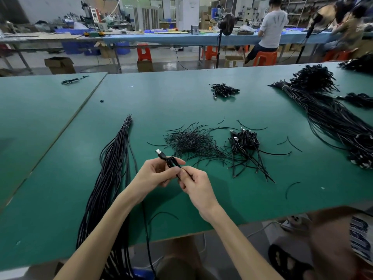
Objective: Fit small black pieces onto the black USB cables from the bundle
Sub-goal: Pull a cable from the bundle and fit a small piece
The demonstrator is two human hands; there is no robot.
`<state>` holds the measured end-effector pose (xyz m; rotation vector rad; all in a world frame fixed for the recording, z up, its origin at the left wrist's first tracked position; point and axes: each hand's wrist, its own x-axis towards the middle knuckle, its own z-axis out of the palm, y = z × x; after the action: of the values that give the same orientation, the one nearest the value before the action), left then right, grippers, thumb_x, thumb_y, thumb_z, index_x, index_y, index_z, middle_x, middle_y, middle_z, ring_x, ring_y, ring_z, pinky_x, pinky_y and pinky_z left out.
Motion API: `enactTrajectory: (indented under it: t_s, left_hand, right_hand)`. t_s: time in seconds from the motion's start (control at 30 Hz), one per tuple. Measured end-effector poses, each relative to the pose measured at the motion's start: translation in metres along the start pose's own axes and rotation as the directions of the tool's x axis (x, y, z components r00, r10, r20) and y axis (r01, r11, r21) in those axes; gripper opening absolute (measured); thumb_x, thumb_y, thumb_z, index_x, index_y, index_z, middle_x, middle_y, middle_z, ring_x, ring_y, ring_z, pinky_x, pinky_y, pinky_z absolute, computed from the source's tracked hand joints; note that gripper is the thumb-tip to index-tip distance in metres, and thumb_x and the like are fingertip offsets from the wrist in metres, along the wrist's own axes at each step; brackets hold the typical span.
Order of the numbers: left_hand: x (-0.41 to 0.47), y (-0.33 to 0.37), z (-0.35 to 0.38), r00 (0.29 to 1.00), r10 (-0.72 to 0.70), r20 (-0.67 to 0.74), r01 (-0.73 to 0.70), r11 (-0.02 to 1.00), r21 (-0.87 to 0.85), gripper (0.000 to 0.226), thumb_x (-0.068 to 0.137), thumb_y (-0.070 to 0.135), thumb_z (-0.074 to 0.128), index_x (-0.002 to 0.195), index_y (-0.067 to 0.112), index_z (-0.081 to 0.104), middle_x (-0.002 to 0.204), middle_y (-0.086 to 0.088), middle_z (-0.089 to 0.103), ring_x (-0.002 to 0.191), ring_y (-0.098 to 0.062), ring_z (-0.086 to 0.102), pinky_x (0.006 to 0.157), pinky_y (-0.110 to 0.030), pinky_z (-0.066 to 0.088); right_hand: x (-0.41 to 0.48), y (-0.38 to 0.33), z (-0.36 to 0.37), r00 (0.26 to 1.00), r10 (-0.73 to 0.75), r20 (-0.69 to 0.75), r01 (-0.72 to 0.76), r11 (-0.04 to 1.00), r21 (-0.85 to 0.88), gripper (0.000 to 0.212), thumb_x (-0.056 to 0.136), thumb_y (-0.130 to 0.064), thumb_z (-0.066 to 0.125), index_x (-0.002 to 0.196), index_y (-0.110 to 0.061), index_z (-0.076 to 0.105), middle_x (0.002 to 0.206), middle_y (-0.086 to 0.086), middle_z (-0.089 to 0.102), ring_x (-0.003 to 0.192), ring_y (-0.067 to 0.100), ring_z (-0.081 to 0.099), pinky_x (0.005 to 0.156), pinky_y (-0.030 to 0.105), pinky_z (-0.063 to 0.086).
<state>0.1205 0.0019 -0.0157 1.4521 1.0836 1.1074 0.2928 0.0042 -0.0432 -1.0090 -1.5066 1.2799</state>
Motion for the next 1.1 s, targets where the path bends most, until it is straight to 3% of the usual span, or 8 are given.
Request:
enactTrajectory:
  t_s: [0.1, 0.23, 0.3, 0.4, 0.57, 0.73, 0.83, 1.1]
  left_hand:
    - [-0.001, 0.001, -0.001, 0.997, 0.066, -0.031, -0.063, 0.993, 0.098, 0.037, 0.081, 0.049, 0.081, 0.111, 0.028, 0.077, 0.079, -0.033, 0.056, 0.056, -0.016, 0.047, 0.052, -0.022, 0.040]
    - [-0.005, 0.000, 0.001, 0.993, 0.089, -0.072, -0.073, 0.978, 0.196, 0.035, 0.077, 0.049, 0.083, 0.108, 0.036, 0.076, 0.090, -0.006, 0.077, 0.063, -0.014, 0.051, 0.059, -0.033, 0.040]
    - [-0.007, -0.001, 0.000, 0.991, 0.114, -0.070, -0.093, 0.963, 0.253, 0.037, 0.075, 0.042, 0.089, 0.109, 0.039, 0.075, 0.095, 0.001, 0.078, 0.070, -0.010, 0.058, 0.059, -0.027, 0.038]
    - [-0.009, 0.001, -0.001, 0.986, 0.132, -0.107, -0.096, 0.953, 0.286, 0.038, 0.070, 0.037, 0.087, 0.106, 0.037, 0.076, 0.107, 0.001, 0.074, 0.088, -0.025, 0.065, 0.059, -0.020, 0.039]
    - [-0.007, 0.001, -0.001, 0.972, 0.195, -0.131, -0.130, 0.912, 0.390, 0.031, 0.078, 0.016, 0.086, 0.104, 0.029, 0.077, 0.116, 0.010, 0.069, 0.088, -0.037, 0.062, 0.061, -0.046, 0.044]
    - [-0.006, -0.006, 0.002, 0.953, 0.233, -0.196, -0.099, 0.845, 0.526, 0.030, 0.082, 0.004, 0.082, 0.094, 0.031, 0.077, 0.091, 0.015, 0.075, 0.087, -0.001, 0.065, 0.067, -0.012, 0.042]
    - [-0.007, -0.009, 0.005, 0.938, 0.254, -0.236, -0.054, 0.778, 0.626, 0.022, 0.086, 0.007, 0.079, 0.089, 0.028, 0.075, 0.091, 0.015, 0.070, 0.086, 0.006, 0.061, 0.073, -0.006, 0.041]
    - [-0.010, -0.010, 0.007, 0.906, 0.302, -0.295, -0.050, 0.771, 0.635, 0.046, 0.085, 0.001, 0.079, 0.078, 0.044, 0.064, 0.081, 0.020, 0.066, 0.079, 0.010, 0.060, 0.069, -0.003, 0.039]
  right_hand:
    - [0.000, -0.002, 0.000, 1.000, 0.018, 0.007, -0.018, 1.000, -0.013, 0.027, 0.109, -0.022, 0.048, 0.102, -0.021, 0.075, 0.067, -0.007, 0.052, 0.067, 0.019, 0.040, 0.061, 0.041, 0.033]
    - [-0.001, -0.004, 0.000, 0.999, 0.034, 0.012, -0.033, 0.999, -0.013, 0.026, 0.109, -0.021, 0.050, 0.097, -0.016, 0.073, 0.066, -0.010, 0.053, 0.067, 0.014, 0.042, 0.062, 0.037, 0.036]
    - [-0.001, -0.006, 0.000, 0.999, 0.040, 0.016, -0.040, 0.999, 0.001, 0.026, 0.108, -0.021, 0.052, 0.095, -0.015, 0.073, 0.067, -0.011, 0.055, 0.066, 0.009, 0.044, 0.062, 0.031, 0.038]
    - [-0.001, -0.007, 0.001, 0.999, 0.038, 0.017, -0.038, 0.999, -0.025, 0.025, 0.108, -0.025, 0.053, 0.096, -0.012, 0.072, 0.070, -0.008, 0.057, 0.067, 0.009, 0.045, 0.063, 0.033, 0.039]
    - [-0.002, -0.008, 0.001, 1.000, 0.020, -0.003, -0.020, 0.997, -0.068, 0.029, 0.108, -0.028, 0.053, 0.088, -0.014, 0.069, 0.064, -0.010, 0.051, 0.062, 0.011, 0.040, 0.060, 0.037, 0.034]
    - [-0.002, -0.008, 0.003, 0.999, 0.028, -0.035, -0.032, 0.994, -0.107, 0.027, 0.107, -0.028, 0.054, 0.090, -0.016, 0.071, 0.062, -0.012, 0.052, 0.059, 0.007, 0.042, 0.060, 0.031, 0.037]
    - [-0.001, -0.008, 0.002, 0.998, 0.038, -0.044, -0.043, 0.994, -0.105, 0.027, 0.108, -0.028, 0.053, 0.090, -0.016, 0.070, 0.061, -0.013, 0.053, 0.059, 0.004, 0.042, 0.060, 0.029, 0.038]
    - [-0.004, -0.010, 0.005, 0.999, -0.031, -0.018, 0.028, 0.986, -0.165, 0.024, 0.107, -0.033, 0.054, 0.086, -0.031, 0.066, 0.065, -0.010, 0.056, 0.056, 0.001, 0.043, 0.056, 0.019, 0.036]
